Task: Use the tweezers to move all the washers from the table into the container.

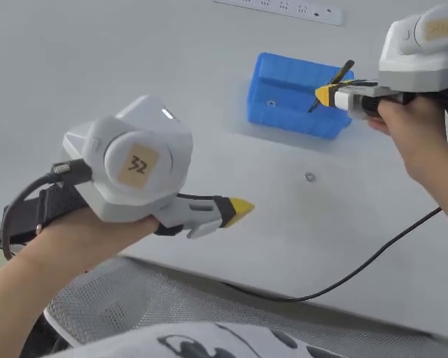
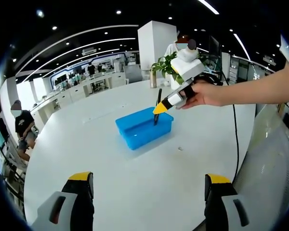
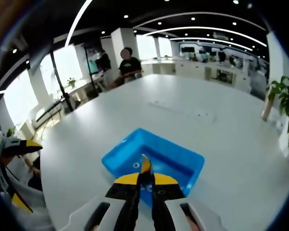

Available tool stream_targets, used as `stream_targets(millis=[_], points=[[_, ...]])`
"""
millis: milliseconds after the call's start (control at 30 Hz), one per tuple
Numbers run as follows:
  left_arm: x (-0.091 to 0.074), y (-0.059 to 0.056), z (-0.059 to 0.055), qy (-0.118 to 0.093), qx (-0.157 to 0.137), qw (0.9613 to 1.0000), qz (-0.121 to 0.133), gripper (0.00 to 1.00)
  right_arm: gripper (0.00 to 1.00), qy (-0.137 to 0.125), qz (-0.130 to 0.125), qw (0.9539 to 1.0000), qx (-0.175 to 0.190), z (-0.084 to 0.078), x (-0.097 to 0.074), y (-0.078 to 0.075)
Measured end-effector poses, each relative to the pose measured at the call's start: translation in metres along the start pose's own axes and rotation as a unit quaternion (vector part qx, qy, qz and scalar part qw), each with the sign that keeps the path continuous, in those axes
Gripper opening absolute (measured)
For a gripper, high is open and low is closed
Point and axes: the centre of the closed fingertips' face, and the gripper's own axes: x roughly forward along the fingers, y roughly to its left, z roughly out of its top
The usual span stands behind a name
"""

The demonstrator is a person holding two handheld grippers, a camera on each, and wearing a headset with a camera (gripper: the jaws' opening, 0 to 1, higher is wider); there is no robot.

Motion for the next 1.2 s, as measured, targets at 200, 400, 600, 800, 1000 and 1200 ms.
stream_targets(millis=[200,400,600,800,1000,1200], points=[[-0.001,-0.001,0.001,-0.002,0.001,1.0,-0.001,0.98,0.05,-0.018,0.004,0.9998,0.0,0.009,-0.016,0.009],[-0.002,-0.002,0.0,-0.002,-0.001,1.0,0.0,0.98,0.05,-0.023,0.006,0.9996,-0.012,0.002,-0.031,0.02],[0.0,-0.005,-0.001,0.0,-0.003,1.0,-0.003,0.98,0.05,-0.015,0.008,0.9998,-0.006,-0.012,-0.039,0.019],[0.0,-0.006,0.001,0.0,0.0,1.0,-0.005,0.98,0.05,-0.008,0.008,0.9999,0.01,-0.027,-0.044,0.022],[0.0,-0.007,0.002,0.0,0.003,1.0,-0.006,0.98,0.05,0.015,0.016,0.9997,0.014,-0.051,-0.042,0.031],[0.001,-0.008,0.001,0.002,0.005,1.0,-0.007,0.98,0.05,0.035,0.016,0.9993,0.002,-0.066,-0.044,0.044]])
